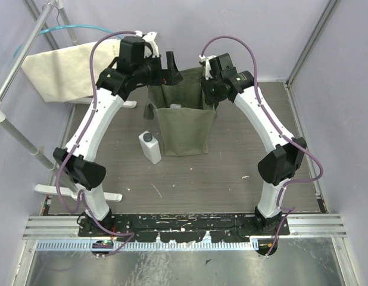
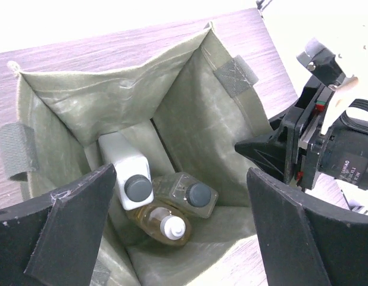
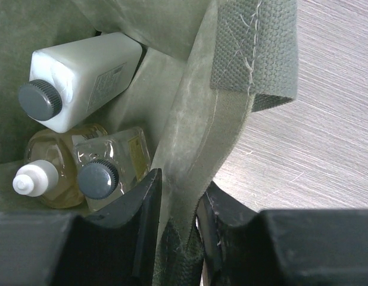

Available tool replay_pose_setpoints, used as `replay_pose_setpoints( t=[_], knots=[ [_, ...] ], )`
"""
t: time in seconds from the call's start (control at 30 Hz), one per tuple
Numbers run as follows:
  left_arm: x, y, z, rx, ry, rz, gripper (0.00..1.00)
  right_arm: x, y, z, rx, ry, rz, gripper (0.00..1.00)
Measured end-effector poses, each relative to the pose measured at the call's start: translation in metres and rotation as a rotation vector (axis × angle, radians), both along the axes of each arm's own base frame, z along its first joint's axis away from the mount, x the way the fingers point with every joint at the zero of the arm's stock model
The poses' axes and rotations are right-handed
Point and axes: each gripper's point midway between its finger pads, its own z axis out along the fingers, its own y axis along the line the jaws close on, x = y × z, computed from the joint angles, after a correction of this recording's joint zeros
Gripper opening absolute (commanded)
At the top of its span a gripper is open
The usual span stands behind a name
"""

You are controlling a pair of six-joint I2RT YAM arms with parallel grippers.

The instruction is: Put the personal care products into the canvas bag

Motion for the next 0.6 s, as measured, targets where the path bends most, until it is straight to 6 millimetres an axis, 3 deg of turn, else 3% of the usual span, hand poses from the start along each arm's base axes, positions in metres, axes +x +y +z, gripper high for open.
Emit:
replay_pose_setpoints(
  t=[0.23,0.37,0.47,0.6],
  knots=[
    [-0.012,0.027,0.007,0.077,-0.026,0.070,0.98,0.000,0.000,0.000,-0.003,-0.002,0.001,0.51],
    [-0.041,0.057,-0.012,0.169,0.033,0.125,0.98,0.001,-0.002,0.000,-0.012,-0.006,-0.005,0.64],
    [-0.074,0.084,-0.035,0.238,0.105,0.156,0.98,0.002,-0.005,0.001,-0.023,-0.012,-0.016,0.76],
    [-0.100,0.106,-0.047,0.301,0.146,0.187,0.98,0.004,-0.008,0.003,-0.027,-0.023,-0.037,0.83]
  ],
)
